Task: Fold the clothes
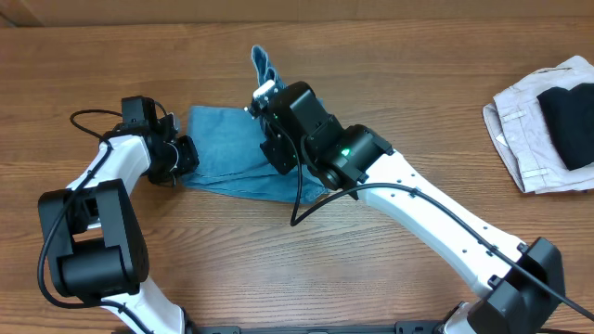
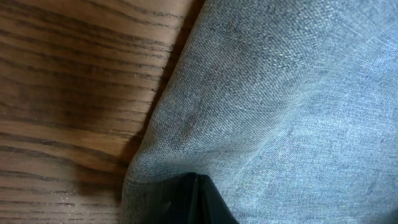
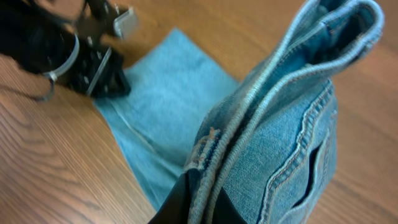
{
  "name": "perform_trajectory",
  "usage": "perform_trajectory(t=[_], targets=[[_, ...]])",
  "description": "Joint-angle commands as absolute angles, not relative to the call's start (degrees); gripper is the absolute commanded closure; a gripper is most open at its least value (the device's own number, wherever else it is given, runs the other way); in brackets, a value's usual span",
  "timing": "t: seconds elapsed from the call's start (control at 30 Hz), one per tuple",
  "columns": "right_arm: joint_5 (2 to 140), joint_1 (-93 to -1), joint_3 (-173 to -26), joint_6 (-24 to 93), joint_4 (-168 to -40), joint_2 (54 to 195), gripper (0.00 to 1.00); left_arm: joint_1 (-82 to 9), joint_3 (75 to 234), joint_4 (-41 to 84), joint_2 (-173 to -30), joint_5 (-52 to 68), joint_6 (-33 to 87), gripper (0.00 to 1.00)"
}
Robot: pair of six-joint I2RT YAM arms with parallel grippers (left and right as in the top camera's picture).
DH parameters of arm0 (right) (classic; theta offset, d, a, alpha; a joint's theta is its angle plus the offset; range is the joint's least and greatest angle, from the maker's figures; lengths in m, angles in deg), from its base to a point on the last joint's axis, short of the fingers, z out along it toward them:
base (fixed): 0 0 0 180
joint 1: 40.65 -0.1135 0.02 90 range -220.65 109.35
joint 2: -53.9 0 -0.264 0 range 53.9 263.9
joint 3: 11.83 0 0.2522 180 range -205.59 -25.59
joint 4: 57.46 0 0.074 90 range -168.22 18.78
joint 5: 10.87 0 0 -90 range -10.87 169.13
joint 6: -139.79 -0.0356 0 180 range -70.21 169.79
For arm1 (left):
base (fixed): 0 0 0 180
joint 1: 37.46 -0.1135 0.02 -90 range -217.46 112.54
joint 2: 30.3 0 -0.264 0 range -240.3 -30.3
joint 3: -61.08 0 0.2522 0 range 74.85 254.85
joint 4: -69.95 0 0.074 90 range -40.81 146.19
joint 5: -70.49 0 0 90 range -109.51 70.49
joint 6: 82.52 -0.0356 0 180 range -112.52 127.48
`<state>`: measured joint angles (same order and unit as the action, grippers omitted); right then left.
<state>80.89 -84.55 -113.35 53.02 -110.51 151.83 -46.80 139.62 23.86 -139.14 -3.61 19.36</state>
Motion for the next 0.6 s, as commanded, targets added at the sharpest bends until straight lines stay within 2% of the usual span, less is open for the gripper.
perform_trajectory(t=[0.0,0.17,0.43,0.57], targets=[[81.2,-84.4,-120.8,53.3,-110.4,147.7,0.94,-46.3,136.3,24.0,-139.7,-3.4,19.8,0.96],[80.4,-84.5,-125.3,55.6,-112.0,147.7,0.94,-46.3,136.1,24.1,-139.7,-3.3,19.8,0.96],[65.9,-85.3,-125.7,55.5,-111.3,149.2,0.94,-45.9,136.1,24.9,-139.7,-2.5,20.4,0.96],[65.0,-86.6,-125.7,55.5,-111.2,151.5,0.94,-45.7,136.1,24.8,-139.7,-2.5,20.4,0.96]])
